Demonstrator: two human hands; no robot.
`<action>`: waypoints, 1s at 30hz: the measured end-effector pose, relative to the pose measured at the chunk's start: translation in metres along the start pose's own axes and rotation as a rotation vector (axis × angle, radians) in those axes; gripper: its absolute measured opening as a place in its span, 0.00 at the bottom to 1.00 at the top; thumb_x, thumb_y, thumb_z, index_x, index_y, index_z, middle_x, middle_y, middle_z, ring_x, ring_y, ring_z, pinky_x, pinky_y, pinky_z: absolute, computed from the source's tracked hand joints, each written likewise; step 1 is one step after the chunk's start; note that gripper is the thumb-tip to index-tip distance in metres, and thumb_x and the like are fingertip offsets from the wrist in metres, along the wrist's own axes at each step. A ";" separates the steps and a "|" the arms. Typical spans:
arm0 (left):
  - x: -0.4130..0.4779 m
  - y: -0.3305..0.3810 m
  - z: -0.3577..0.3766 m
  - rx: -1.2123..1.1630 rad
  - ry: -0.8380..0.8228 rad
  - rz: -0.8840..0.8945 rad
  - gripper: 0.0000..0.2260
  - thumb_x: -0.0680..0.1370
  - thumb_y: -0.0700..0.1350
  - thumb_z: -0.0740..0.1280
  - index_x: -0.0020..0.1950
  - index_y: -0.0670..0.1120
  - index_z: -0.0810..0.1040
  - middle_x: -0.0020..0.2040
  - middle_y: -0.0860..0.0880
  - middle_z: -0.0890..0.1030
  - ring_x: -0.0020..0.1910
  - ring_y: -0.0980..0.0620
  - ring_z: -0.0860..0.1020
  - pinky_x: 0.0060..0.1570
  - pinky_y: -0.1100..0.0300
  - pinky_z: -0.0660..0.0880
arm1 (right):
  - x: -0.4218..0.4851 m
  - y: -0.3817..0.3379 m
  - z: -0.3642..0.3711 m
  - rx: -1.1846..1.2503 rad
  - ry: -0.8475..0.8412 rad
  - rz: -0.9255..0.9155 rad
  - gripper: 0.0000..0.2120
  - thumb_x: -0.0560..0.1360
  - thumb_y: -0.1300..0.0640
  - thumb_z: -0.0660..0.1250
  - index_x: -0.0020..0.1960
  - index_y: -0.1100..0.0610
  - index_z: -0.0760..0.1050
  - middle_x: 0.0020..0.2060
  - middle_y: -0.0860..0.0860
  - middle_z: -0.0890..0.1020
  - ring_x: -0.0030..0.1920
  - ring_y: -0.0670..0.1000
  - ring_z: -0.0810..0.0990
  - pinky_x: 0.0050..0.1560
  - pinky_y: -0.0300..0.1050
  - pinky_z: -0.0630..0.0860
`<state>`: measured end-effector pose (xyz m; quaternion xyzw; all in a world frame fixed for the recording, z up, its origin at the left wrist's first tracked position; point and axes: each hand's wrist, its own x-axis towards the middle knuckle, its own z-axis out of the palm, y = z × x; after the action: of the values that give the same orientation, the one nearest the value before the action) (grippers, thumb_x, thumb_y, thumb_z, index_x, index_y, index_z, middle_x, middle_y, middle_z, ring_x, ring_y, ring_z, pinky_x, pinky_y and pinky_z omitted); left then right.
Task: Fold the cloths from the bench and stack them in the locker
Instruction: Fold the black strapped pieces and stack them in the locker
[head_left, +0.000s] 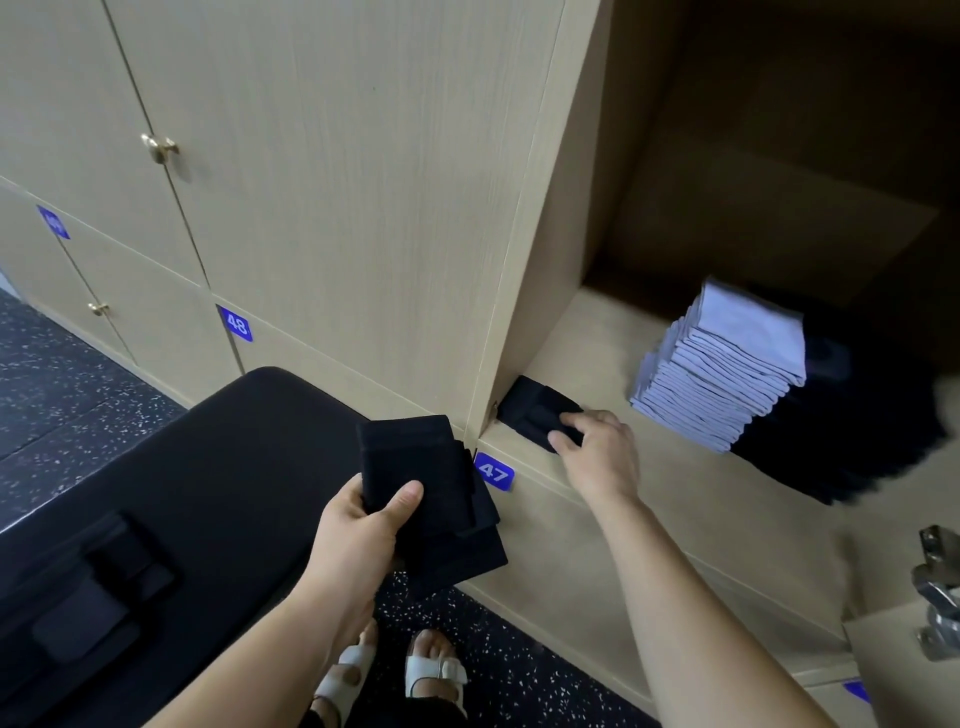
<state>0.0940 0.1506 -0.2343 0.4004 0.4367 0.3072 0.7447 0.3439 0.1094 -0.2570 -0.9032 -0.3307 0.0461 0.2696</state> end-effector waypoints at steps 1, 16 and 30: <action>-0.003 0.002 0.000 0.001 -0.008 0.001 0.08 0.79 0.39 0.67 0.57 0.44 0.80 0.50 0.44 0.86 0.49 0.44 0.84 0.48 0.48 0.80 | -0.003 -0.001 -0.003 -0.007 0.013 -0.019 0.16 0.76 0.52 0.67 0.63 0.52 0.78 0.63 0.51 0.77 0.62 0.55 0.70 0.62 0.46 0.68; -0.100 0.037 -0.017 0.062 -0.163 0.047 0.10 0.78 0.39 0.69 0.59 0.43 0.78 0.51 0.42 0.85 0.50 0.43 0.84 0.46 0.49 0.81 | -0.132 -0.105 -0.084 0.479 -0.451 -0.186 0.30 0.67 0.48 0.74 0.68 0.48 0.72 0.49 0.46 0.79 0.49 0.45 0.79 0.54 0.44 0.75; -0.140 0.053 -0.043 0.351 0.064 0.287 0.09 0.77 0.45 0.70 0.54 0.51 0.73 0.50 0.50 0.82 0.49 0.52 0.82 0.52 0.50 0.80 | -0.198 -0.138 -0.104 0.613 -0.439 -0.156 0.40 0.71 0.62 0.73 0.77 0.51 0.58 0.61 0.55 0.76 0.45 0.48 0.78 0.37 0.33 0.73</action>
<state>-0.0101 0.0776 -0.1441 0.5720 0.4455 0.3416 0.5980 0.1383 0.0261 -0.1158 -0.7216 -0.4190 0.3146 0.4524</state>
